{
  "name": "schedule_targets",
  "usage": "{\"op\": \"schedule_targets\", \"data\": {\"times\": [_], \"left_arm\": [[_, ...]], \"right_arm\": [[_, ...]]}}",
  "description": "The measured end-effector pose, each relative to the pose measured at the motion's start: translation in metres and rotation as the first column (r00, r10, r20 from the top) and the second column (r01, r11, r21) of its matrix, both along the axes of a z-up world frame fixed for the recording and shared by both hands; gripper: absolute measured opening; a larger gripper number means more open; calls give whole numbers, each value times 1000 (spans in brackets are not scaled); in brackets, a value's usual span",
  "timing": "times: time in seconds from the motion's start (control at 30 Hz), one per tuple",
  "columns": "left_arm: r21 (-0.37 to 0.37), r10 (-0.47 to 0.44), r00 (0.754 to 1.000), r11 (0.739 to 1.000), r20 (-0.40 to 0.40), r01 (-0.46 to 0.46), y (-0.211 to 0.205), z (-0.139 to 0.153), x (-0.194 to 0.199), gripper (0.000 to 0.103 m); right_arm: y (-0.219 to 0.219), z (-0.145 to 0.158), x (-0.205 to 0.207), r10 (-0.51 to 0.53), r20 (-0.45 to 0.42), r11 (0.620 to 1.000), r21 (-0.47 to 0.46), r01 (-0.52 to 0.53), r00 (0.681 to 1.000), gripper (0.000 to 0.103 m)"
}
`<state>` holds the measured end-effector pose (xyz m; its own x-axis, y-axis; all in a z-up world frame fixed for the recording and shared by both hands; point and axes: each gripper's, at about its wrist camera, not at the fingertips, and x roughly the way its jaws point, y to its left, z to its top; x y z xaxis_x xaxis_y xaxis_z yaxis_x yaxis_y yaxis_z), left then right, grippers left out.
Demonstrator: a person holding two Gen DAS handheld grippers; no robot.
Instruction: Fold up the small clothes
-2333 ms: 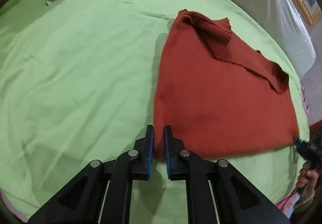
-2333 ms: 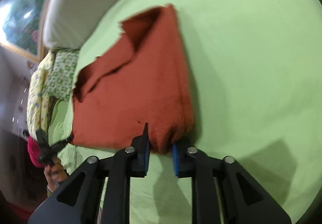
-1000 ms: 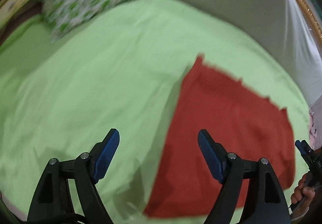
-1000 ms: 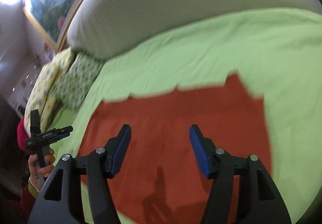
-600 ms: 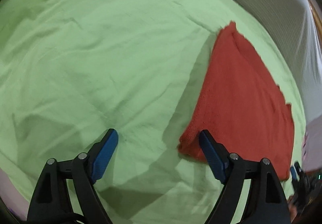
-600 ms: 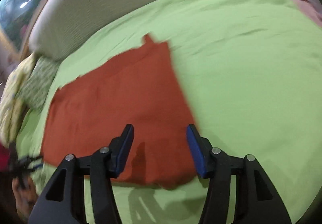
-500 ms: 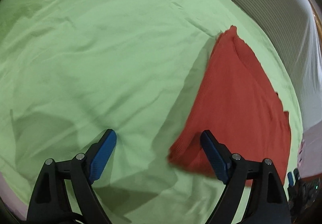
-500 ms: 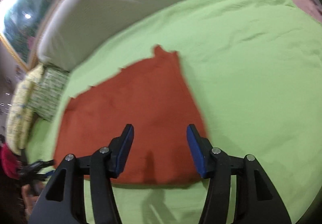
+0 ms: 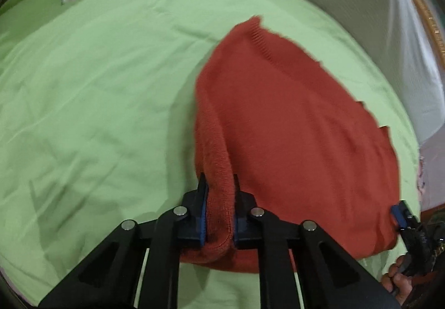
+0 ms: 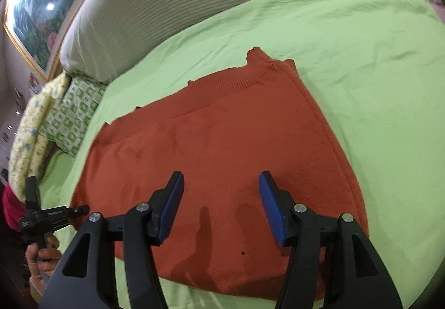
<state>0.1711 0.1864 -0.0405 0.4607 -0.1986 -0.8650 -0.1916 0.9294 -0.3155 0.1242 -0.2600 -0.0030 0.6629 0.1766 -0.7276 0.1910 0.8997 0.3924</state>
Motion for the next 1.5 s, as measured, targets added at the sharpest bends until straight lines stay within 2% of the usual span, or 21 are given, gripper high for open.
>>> {"op": "schedule_targets", "data": {"times": [0.07,0.13,0.17,0.27,0.4,0.53,0.63,0.73,0.8,0.87,0.93,0.97,1.03,1.13,1.17,1.2,1.27,1.3,1.37,1.47,1.5], "left_arm": [[-26,-10,999,1000,46,11,-5,13,-6,10],[-49,-40,994,998,98,45,-14,28,-5,10],[-52,-70,989,996,132,78,-25,43,-3,10],[-42,-162,968,984,192,174,-57,71,-4,9],[-29,-303,922,947,241,319,-128,94,14,9],[-25,-467,835,869,291,495,-219,118,13,7],[-52,-606,740,762,294,645,-287,111,7,5],[-21,-675,719,727,168,687,-324,68,8,9],[-62,-679,730,727,74,683,-317,43,7,10],[-109,-669,740,732,68,672,-296,39,-1,15],[-139,-659,745,732,100,667,-271,49,-16,38],[-139,-651,750,737,120,662,-260,55,-22,44],[-111,-613,772,767,166,633,-232,70,-32,64],[-45,-531,830,837,172,545,-203,78,-32,68],[-26,-505,848,857,163,515,-192,75,-29,69],[-7,-478,867,875,141,483,-182,70,-23,71],[4,-432,897,901,93,434,-165,57,-12,71],[-2,-410,909,912,71,411,-158,49,-8,71],[-30,-368,929,929,37,369,-146,37,2,71],[-104,-341,940,934,17,341,-142,19,15,72],[-113,-342,939,933,12,342,-140,15,16,74]], "right_arm": [[-2,-4,-1,9,0,1000,5,-9,1000,53],[-2,-22,5,15,-83,999,-40,-19,996,36],[-5,-25,3,16,-69,999,-47,-20,997,31],[-20,-27,-1,1,-60,999,34,1,998,20],[-35,-32,-4,-24,-59,992,125,31,998,6],[-61,-42,-12,-71,-25,942,327,75,997,0],[-84,-55,-22,-137,10,845,523,112,990,0],[-100,-63,-33,-190,25,751,648,128,982,1],[-106,-66,-37,-214,30,700,702,132,976,3],[-108,-68,-39,-216,20,673,727,135,976,3],[-106,-67,-37,-200,10,678,723,131,980,3],[-104,-66,-36,-194,-2,688,713,138,981,4],[-96,-59,-31,-165,-27,741,656,142,986,4],[-80,-40,-20,-95,-32,850,517,98,995,9],[-74,-36,-16,-72,-37,881,467,80,997,21],[-66,-28,-10,-34,-31,911,411,44,999,44],[-51,-15,5,32,-14,945,326,-25,999,80],[-45,-11,12,56,-16,959,279,-49,998,85],[-25,-4,36,117,-86,988,109,-108,989,85],[-11,-10,58,188,-135,982,32,-185,973,84],[-7,-14,64,202,-155,979,8,-204,967,77]]}}
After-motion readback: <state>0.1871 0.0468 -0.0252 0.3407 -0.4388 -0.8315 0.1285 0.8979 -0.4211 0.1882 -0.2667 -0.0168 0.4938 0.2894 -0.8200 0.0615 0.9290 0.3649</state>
